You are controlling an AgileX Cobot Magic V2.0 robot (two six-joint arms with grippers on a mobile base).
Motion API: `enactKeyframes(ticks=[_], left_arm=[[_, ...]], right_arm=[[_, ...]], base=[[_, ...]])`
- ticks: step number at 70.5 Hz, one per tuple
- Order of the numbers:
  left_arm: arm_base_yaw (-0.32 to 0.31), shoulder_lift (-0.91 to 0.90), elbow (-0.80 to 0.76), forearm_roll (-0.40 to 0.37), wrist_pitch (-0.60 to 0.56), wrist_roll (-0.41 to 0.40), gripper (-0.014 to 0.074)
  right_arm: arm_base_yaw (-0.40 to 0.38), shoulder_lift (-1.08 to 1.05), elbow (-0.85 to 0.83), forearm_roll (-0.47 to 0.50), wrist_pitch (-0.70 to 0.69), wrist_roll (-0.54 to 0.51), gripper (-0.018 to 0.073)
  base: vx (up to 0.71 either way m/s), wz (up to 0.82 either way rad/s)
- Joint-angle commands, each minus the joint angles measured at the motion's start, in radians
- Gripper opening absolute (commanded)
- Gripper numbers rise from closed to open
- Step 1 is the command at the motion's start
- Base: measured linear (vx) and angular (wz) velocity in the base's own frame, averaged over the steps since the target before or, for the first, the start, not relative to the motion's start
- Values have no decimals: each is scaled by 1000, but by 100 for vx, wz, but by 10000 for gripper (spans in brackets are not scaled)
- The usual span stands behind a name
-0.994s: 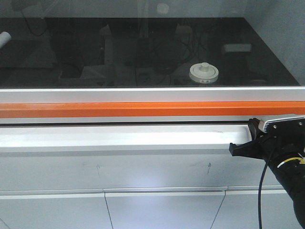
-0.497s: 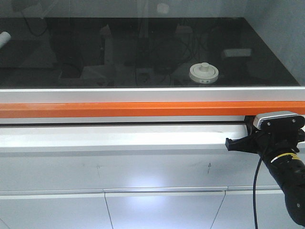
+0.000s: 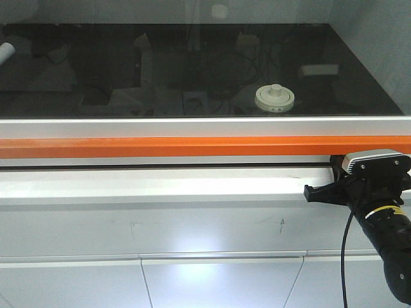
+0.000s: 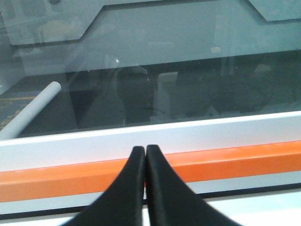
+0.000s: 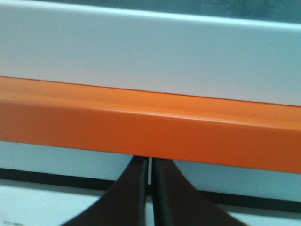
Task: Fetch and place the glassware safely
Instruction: 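Move the right gripper up to the orange sash handle, then bring the left gripper to the orange handle beside the right gripper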
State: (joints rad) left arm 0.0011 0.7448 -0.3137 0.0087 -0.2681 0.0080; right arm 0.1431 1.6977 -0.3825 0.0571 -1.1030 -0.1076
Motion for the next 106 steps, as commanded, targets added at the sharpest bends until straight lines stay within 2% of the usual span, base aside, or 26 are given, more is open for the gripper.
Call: enactKeyframes(ticks=[1, 28, 40, 46, 69, 78, 91, 106], left_arm=[[-8, 27, 14, -9, -197, 0, -7], [-8, 312, 22, 2, -400, -8, -7], [-8, 430, 22, 82, -524, -8, -7], [-8, 486, 22, 104, -583, -41, -7], [-8, 648, 22, 102, -659, -54, -7], [-8, 712, 22, 82, -749, -48, -7], [-7, 796, 22, 10, -885, -44, -7], [-6, 867, 22, -20, -926, -41, -7]], right_arm=[[0, -26, -20, -9, -133, -11, -1], [0, -26, -20, -9, -133, -11, -1], [0, -26, -20, -9, -133, -11, -1], [0, -26, -20, -9, -133, -11, -1], [0, -26, -20, -9, -133, -11, -1], [0, -26, -20, -9, -133, -11, -1], [0, -26, -20, -9, -133, -11, -1], [0, -26, -20, -9, -126, -11, -1]], base=[[0, 0], [0, 0], [0, 0], [0, 0], [0, 0], [0, 0], [0, 0], [0, 0]])
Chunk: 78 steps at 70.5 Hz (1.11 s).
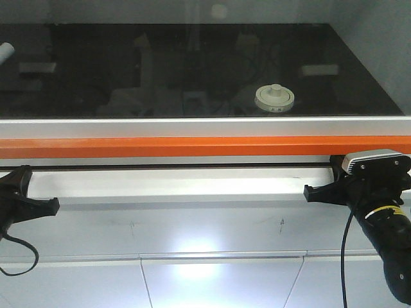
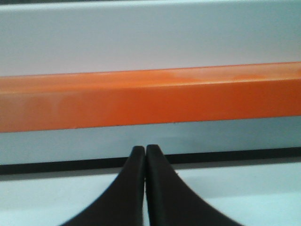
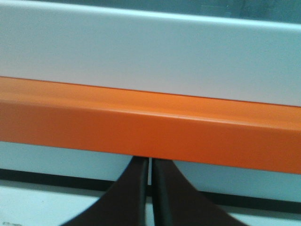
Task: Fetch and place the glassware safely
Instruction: 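Bring the left gripper to the orange handle beside the right gripper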
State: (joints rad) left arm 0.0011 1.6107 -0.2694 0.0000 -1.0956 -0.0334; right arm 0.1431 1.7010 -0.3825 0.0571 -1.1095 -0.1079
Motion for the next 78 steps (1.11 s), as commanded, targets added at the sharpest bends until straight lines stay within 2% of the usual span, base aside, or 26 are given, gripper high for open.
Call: enactKeyframes(ticks=[1, 25, 43, 62, 78], left_arm=[[-6, 3, -23, -11, -99, 0, -7], [-6, 29, -26, -11, -197, 33, -7], [-5, 29, -95, 0, -133, 42, -7], [-5, 29, -104, 0, -133, 42, -7], [-5, 23, -104, 9, -177, 42, -7]], right_arm=[[0, -29, -20, -9, -120, -11, -1], [0, -29, -20, -9, -115, -11, -1], [0, -29, -20, -9, -115, -11, -1], [0, -29, -20, -9, -115, -11, -1], [0, -30, -20, -13, -115, -1, -1]], base=[[0, 0], [0, 0], [0, 0], [0, 0], [0, 0]])
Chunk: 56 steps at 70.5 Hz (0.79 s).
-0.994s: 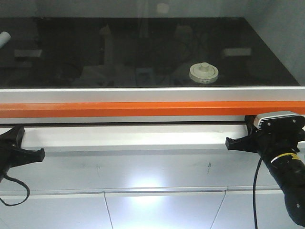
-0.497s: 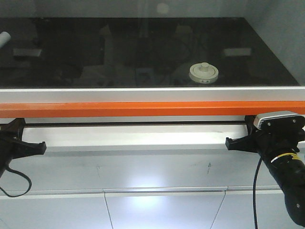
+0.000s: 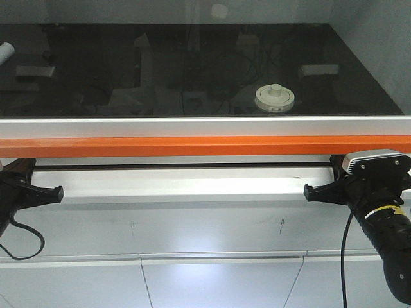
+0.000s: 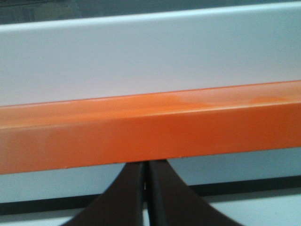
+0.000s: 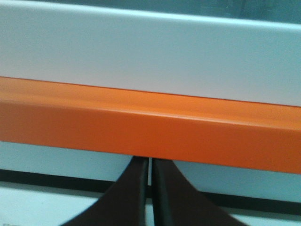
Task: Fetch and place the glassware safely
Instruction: 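Bring the left gripper to the orange handle beside the right gripper, then push the orange handle upward with both grippers to raise the sash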
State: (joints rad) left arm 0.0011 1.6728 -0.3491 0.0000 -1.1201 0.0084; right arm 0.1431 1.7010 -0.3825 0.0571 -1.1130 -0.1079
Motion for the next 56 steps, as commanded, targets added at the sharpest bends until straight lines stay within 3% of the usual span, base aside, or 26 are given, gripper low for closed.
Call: enactKeyframes(ticks=[1, 27, 56], left_arm=[[-5, -42, -25, 9, -154, 0, -7], [-5, -142, -26, 16, -126, 0, -7], [-5, -272, -143, 27, 81, 0, -7]], right_arm=[[0, -31, -20, -13, -111, 1, -1], [0, -78, -20, -13, -94, 23, -1], [0, -170, -73, -14, 6, 15, -1]], base=[[0, 0], [0, 0], [0, 0]])
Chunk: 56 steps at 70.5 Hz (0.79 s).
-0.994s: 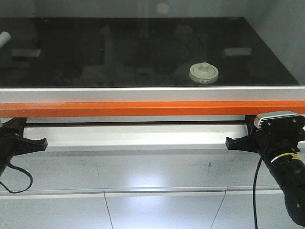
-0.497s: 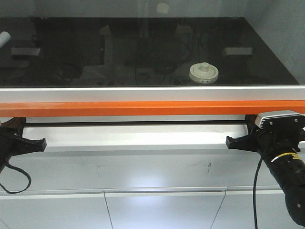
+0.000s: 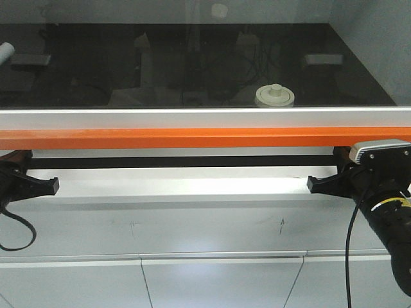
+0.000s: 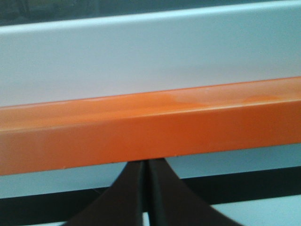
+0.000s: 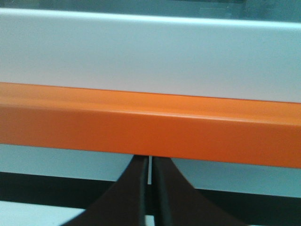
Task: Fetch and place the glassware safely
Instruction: 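Push the orange handle upward with both grippers to raise the sash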
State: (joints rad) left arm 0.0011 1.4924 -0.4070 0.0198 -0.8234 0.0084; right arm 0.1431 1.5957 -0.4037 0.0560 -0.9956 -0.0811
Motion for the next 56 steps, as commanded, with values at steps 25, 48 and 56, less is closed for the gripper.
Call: enactKeyframes(ticks=[25, 48, 56], left_arm=[[-6, -226, -154, 7, -89, 0, -7], [-6, -340, -173, 5, -51, 0, -7], [-6, -368, -224, 5, 28, 0, -7]], right_arm=[[0, -174, -110, -13, -8, -35, -1], [0, -273, -202, -16, 145, -37, -1], [0, -303, -245, -16, 200, -40, -1]], base=[[0, 0], [0, 0], [0, 0]])
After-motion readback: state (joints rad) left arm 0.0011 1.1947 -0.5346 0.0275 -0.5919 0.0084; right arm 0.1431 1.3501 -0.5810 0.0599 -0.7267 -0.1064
